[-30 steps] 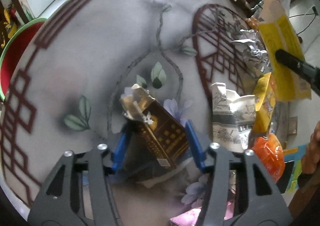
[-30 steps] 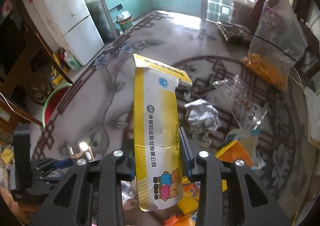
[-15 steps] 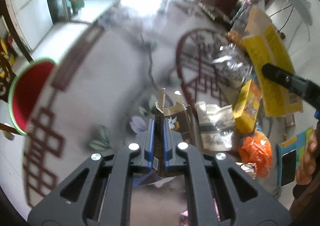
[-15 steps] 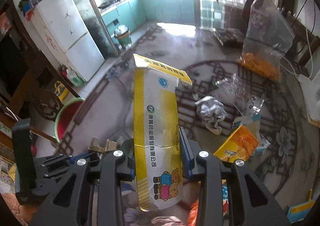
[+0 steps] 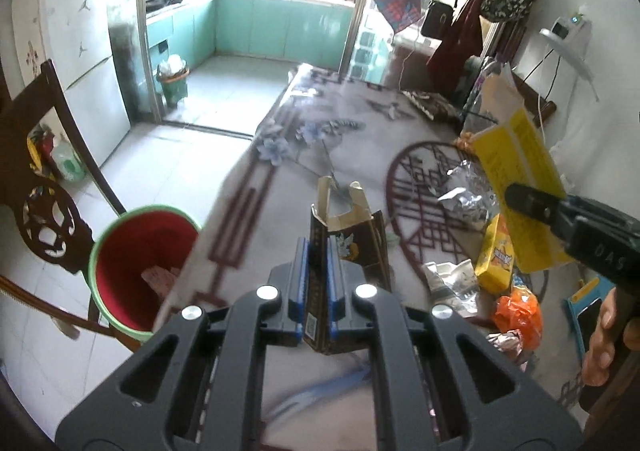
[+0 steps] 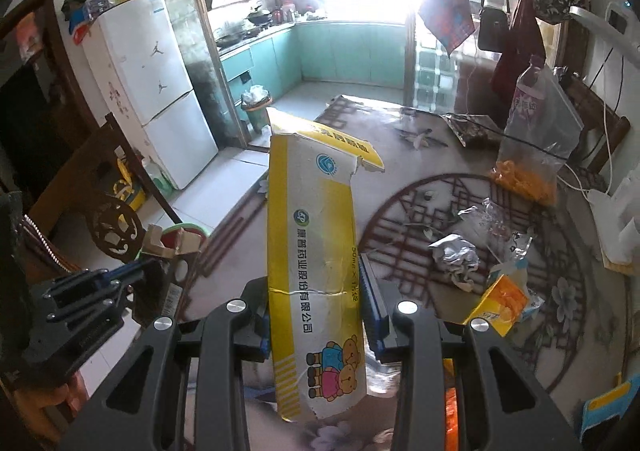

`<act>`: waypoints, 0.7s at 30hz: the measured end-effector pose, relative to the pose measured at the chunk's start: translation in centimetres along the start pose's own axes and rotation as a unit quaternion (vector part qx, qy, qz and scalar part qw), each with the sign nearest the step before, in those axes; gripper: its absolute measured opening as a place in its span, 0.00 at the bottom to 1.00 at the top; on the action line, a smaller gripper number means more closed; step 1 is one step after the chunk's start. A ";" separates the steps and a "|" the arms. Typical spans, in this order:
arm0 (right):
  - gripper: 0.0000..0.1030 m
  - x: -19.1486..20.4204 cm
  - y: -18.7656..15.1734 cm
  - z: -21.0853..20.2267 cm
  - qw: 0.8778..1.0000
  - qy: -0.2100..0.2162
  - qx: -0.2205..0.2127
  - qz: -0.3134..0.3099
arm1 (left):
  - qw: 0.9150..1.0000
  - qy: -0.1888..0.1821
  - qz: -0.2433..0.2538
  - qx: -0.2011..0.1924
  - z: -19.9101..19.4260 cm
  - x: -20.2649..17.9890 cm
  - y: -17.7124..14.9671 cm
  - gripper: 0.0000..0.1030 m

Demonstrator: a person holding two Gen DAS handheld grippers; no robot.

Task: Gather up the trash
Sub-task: 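Carry the brown box and yellow box over the red bucket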

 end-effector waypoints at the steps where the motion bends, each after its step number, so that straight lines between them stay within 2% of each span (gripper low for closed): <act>1: 0.32 0.5 0.3 0.0 1.000 -0.006 0.000 0.001 | 1.000 -0.003 0.003 -0.002 -0.2 0.4 0.3 0.08; 13: 0.33 8.0 3.7 2.2 1.000 -0.027 0.008 0.008 | 1.000 -0.007 0.018 -0.007 -0.5 8.8 4.5 0.08; 21: 0.33 14.0 5.5 5.4 1.000 -0.007 0.024 0.003 | 1.000 0.006 0.007 0.001 -0.1 15.3 6.1 0.08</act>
Point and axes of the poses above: each gripper's, at about its wrist camera, not at the fingertips, and z roughly the way its jaws point, x to its left, y to its top, the point moved 2 cm from there along z, roughly the way its jaws point, and after that the axes turned 15 degrees about -z, right-handed, at the moved point
